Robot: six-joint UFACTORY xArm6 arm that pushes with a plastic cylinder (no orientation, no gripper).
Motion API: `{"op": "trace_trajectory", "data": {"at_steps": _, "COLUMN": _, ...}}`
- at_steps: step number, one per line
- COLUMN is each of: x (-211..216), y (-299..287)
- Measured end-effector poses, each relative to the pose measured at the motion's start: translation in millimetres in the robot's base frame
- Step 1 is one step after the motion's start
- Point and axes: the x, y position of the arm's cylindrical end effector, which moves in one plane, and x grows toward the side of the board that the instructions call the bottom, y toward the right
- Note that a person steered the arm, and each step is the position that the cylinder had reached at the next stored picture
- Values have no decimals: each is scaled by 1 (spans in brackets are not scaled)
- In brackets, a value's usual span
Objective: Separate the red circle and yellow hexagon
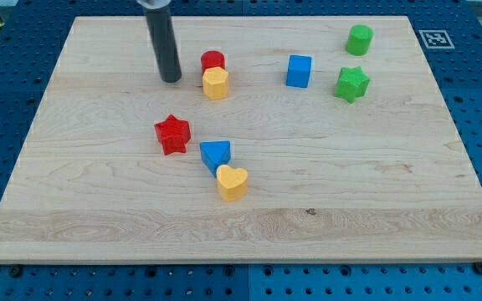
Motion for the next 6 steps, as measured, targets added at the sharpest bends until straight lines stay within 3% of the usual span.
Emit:
{"op": "trace_trajectory", "data": {"at_steps": 3, "x": 1, "y": 117}}
{"op": "trace_trajectory", "data": {"at_steps": 6, "x": 0, "y": 137}}
